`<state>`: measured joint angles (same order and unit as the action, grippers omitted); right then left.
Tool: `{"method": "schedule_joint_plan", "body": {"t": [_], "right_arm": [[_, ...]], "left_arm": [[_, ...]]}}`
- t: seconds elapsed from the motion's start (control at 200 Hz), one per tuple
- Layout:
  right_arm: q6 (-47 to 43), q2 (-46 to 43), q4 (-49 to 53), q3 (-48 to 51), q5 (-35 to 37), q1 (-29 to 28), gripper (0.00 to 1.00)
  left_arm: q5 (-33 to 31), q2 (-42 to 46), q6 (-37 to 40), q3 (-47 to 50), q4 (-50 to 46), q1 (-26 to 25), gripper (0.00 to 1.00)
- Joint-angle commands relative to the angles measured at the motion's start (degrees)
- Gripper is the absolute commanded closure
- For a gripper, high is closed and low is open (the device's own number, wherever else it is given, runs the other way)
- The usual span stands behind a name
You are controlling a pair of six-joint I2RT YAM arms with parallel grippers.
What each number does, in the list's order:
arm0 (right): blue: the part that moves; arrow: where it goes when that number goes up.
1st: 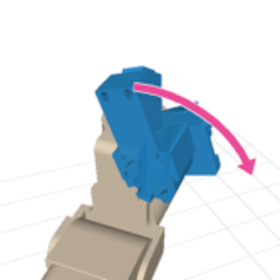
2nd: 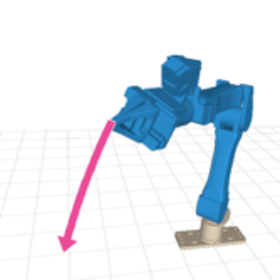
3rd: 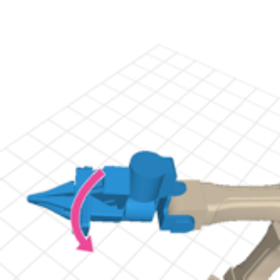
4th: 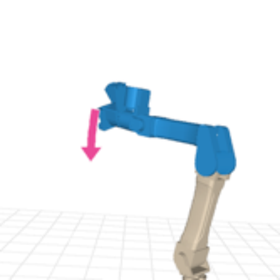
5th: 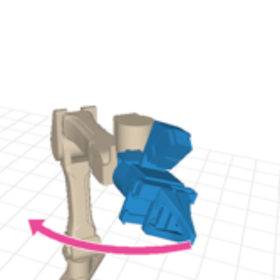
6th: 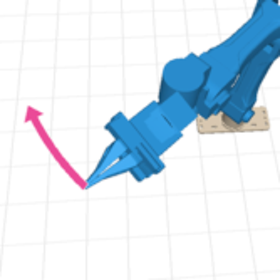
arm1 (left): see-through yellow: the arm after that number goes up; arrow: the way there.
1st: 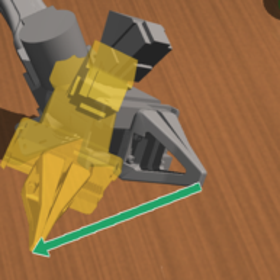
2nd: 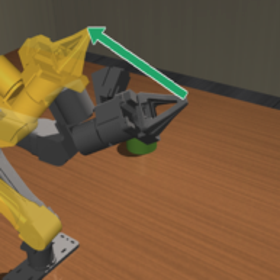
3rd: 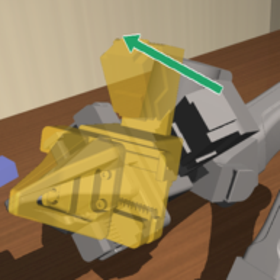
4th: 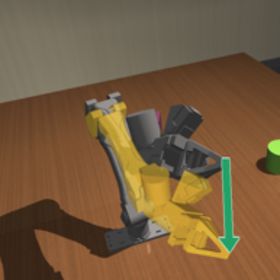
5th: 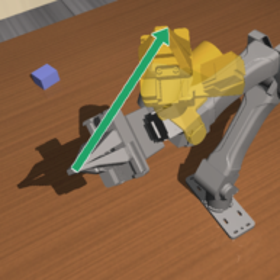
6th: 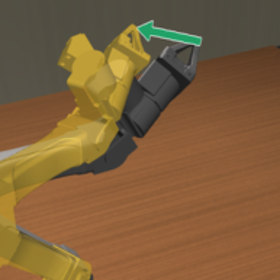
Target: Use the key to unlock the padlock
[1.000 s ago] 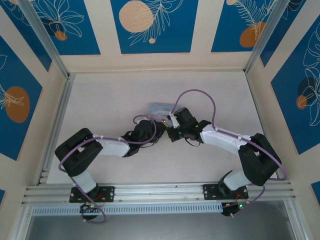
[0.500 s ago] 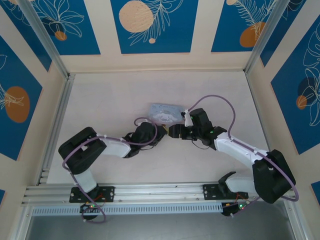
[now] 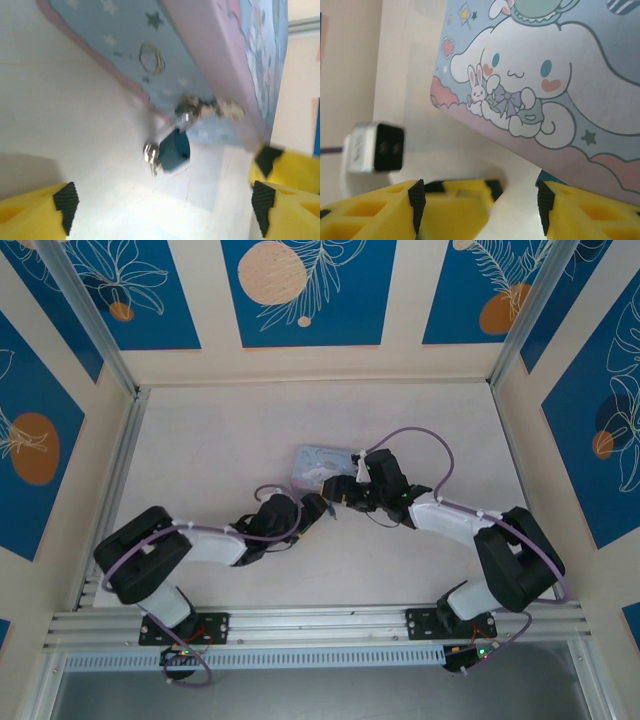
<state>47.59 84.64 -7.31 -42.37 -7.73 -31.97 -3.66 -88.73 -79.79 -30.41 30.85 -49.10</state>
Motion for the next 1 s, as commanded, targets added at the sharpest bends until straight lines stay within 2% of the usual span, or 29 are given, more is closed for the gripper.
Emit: {"method": "schedule_joint_plan", "body": {"t": [0.0,0.135,0.245,0.405,0.495,0.625,0.725,0.995], "right_arm": [[-1.59,5.46,3.88,-2.21,2.62,2.15,0.37],[-4.52,6.49,3.44,-5.43,-0.52,4.09,0.39],[-5.25,3.55,4.95,-4.52,-0.48,2.58,0.43],[-3.43,1.41,7.06,-1.20,7.92,-2.93,0.43],[-2.66,3.39,9.22,-1.95,13.42,-5.87,0.38],[-3.43,8.12,17.35,-7.50,23.22,-10.32,0.37],[-3.95,11.48,21.18,-11.37,27.98,-12.27,0.38],[-5.75,18.35,25.98,-18.80,32.11,-13.22,0.43]], "left_arm": [[-1.48,6.39,5.92,-1.28,-8.24,1.68,0.06],[-1.71,9.88,11.86,-7.05,-19.92,5.54,0.04],[-0.12,10.11,15.92,-11.76,-25.15,9.48,0.02],[2.69,6.52,23.45,-21.93,-34.35,14.61,0.02],[3.59,3.70,26.83,-27.11,-38.59,16.65,0.02],[4.92,0.79,28.89,-31.03,-40.38,19.08,0.02],[5.91,-0.58,29.34,-32.49,-40.51,20.40,0.02],[8.91,-2.93,28.73,-33.16,-38.97,22.10,0.02]]}}
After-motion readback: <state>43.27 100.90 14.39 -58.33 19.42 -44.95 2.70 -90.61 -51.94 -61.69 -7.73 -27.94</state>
